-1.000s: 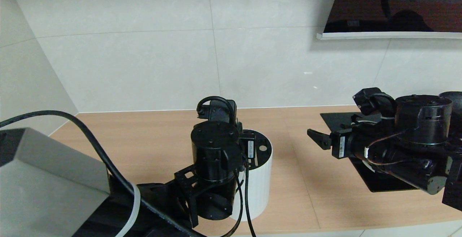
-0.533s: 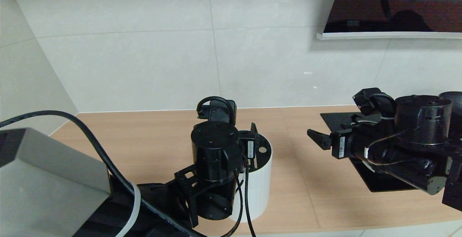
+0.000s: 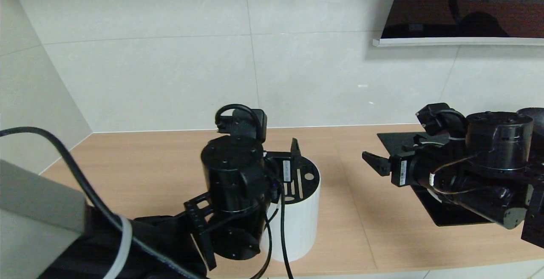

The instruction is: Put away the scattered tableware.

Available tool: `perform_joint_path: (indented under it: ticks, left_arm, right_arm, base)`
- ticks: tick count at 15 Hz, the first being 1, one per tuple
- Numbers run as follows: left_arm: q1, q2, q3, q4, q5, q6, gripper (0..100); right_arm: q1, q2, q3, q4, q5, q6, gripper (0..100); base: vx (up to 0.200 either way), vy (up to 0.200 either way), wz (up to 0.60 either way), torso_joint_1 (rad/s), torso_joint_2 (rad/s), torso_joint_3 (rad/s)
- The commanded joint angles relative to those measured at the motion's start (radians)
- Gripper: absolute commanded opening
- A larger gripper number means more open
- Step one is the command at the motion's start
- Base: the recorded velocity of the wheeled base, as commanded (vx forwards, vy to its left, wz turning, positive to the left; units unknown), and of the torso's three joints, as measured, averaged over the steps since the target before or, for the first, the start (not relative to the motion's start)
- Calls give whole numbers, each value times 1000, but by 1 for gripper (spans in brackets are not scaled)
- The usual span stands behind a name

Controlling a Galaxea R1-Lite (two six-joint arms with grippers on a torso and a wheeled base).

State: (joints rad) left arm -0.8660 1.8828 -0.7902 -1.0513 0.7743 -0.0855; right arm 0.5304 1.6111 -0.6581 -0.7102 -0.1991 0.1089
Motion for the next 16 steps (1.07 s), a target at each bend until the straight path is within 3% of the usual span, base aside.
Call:
perform_joint_path:
  ticks: [1,4,6,10,11,12,14,16]
  left_arm:
    - [41,-206,68,4,-39,53,100]
    - [87,-376,86,17,-102,122,100]
    - [102,-464,95,48,-153,127,100]
    - [229,-619,164,50,-296,63,100]
    - [280,-717,233,54,-360,32,100]
    - [311,-784,284,79,-392,30,100]
    - [347,-965,376,208,-414,33,100]
    - [403,-1174,384,456,-432,35,100]
  right_arm:
    - [-3,-5,3,-3,-2,0,100]
    - [-35,-25,23,-5,0,-12,100]
    - [-44,-97,17,-14,0,-61,100]
    - [-73,-232,40,-9,-5,-64,100]
    - [-104,-338,98,-12,-9,-64,100]
    - [-125,-419,146,-6,-8,-64,100]
    - [-190,-602,255,-2,1,-66,100]
    - [-244,-806,350,44,3,-66,100]
  base:
    - [0,0,0,0,0,0]
    - [0,0,0,0,0,0]
    - [0,0,0,0,0,0]
    - [0,0,0,0,0,0]
    - [0,0,0,0,0,0]
    - [0,0,0,0,0,0]
    - [0,0,0,0,0,0]
    - [0,0,0,0,0,0]
